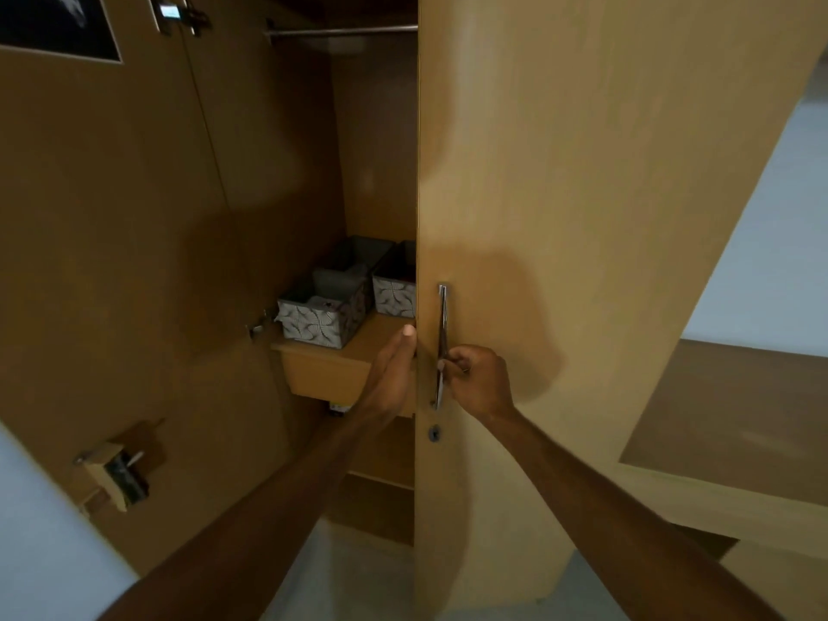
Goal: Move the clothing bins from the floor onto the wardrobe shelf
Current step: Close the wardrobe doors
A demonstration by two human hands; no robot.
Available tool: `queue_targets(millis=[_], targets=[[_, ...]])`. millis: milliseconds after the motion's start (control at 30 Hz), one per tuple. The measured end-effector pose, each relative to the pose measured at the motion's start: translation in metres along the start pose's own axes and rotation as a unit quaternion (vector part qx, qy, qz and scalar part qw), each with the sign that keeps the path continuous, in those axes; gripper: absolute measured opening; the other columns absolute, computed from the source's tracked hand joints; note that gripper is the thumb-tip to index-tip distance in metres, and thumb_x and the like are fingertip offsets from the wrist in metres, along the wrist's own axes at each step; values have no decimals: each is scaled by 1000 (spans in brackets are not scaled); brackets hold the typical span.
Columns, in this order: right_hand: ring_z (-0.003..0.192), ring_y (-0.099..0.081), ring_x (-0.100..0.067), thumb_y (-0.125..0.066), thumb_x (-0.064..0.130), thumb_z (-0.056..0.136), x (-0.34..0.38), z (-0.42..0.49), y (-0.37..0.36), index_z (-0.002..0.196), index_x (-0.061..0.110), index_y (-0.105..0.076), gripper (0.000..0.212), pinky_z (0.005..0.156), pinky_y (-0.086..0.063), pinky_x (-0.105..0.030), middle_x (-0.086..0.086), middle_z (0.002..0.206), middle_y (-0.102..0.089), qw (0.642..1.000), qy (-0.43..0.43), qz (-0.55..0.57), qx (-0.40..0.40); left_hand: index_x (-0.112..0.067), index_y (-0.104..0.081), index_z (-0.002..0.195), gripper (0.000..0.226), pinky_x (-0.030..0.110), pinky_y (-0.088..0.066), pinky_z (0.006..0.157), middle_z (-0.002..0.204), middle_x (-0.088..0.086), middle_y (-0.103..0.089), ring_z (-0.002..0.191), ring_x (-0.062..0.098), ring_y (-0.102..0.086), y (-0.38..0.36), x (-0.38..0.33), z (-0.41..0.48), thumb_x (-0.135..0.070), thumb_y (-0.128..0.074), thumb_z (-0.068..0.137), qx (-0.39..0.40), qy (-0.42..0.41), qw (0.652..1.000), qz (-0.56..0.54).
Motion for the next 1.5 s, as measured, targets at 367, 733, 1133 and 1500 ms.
queue_targets(millis=[367, 733, 1133, 1500], targets=[[59, -64, -21, -67, 21, 82, -14, 74, -24, 72, 9, -69, 16, 57, -49, -32, -4, 61, -67, 1000, -6, -10, -20, -37, -51, 129, 48, 26, -43, 95, 126, -18, -56, 115, -1, -53, 2, 13, 78, -55, -18, 100, 11, 26, 999, -14], [59, -65, -18, -65, 21, 83, -30, 118, -36, 70, 14, -70, 15, 57, -52, -36, -2, 62, -69, 1000, -7, -13, -19, -34, -54, 128, 48, 18, -41, 83, 122, -14, -61, 106, -6, -58, 4, 22, 131, -50, -17, 103, 37, 31, 998, -32], [59, -63, -16, -64, 20, 84, -32, 125, -37, 76, 15, -71, 11, 57, -51, -34, 0, 66, -70, 999, 18, -22, -34, -26, -52, 124, 40, -1, -44, 60, 108, -17, -59, 79, -21, -60, 3, 24, 136, -37, -18, 106, 64, 12, 997, -45], [89, -67, -10, -61, 19, 89, -47, 67, -37, 105, 15, -72, 20, 83, -53, -27, 2, 97, -74, 996, -38, 42, 67, -13, -63, 116, 27, 18, -45, 80, 107, -5, -66, 99, 6, -62, 35, 79, 86, -14, -65, 90, -103, 51, 991, -63]])
Point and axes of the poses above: each hand's wrist, its own z-axis towards the middle knuckle, its own y-axis out of the back of the hand, x = y × z, the point moved 4 cm from there along z, towards the middle knuckle
